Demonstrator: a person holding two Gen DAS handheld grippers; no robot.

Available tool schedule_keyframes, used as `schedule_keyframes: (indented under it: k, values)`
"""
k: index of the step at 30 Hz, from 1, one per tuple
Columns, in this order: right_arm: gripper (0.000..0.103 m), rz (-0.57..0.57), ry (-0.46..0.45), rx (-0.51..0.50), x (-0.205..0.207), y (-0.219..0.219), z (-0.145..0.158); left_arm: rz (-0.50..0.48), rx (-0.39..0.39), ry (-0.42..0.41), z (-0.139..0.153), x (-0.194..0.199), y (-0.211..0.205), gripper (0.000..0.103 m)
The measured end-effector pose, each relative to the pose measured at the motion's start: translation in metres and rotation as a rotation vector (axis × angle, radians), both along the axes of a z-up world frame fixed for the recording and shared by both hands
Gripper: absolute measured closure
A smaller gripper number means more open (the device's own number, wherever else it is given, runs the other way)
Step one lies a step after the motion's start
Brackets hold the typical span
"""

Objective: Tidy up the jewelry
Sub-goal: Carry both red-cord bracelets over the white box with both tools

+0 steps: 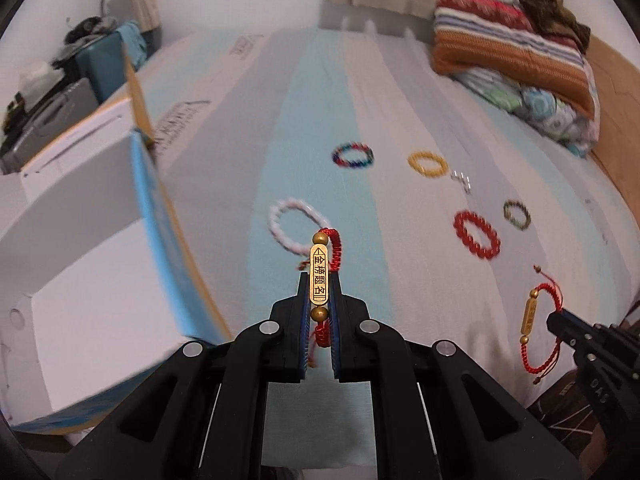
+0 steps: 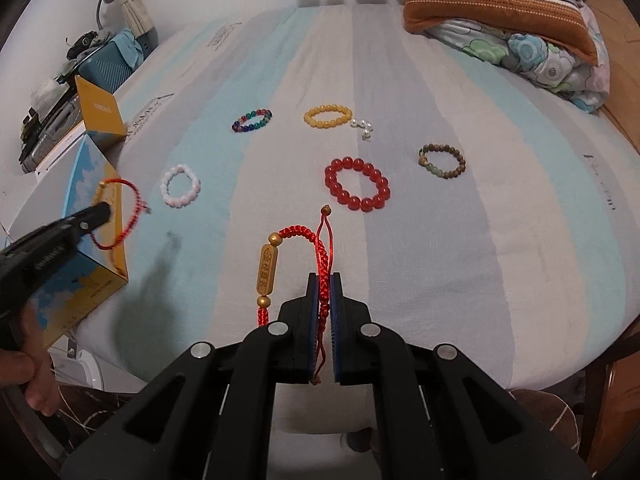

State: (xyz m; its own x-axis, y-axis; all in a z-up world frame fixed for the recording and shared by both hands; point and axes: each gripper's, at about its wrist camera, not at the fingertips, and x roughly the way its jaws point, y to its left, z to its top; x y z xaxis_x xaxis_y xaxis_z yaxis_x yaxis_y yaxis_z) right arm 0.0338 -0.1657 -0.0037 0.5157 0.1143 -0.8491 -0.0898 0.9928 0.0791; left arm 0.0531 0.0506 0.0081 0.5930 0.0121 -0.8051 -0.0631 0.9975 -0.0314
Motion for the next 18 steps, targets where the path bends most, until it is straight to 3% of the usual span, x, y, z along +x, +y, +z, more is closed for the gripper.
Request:
schedule_keyframes:
  k: [11, 18]
  values:
    - [0.098, 0.061, -0.076, -0.064, 0.017, 0.051, 0.038, 0.107, 0.009, -0.088, 0.059, -0.034, 0.051, 0.096]
    - [0.098, 0.144, -0.143, -0.069, 0.026, 0.101, 0.062, 0.184, -0.017, -0.134, 0.078, -0.055, 0.092, 0.096]
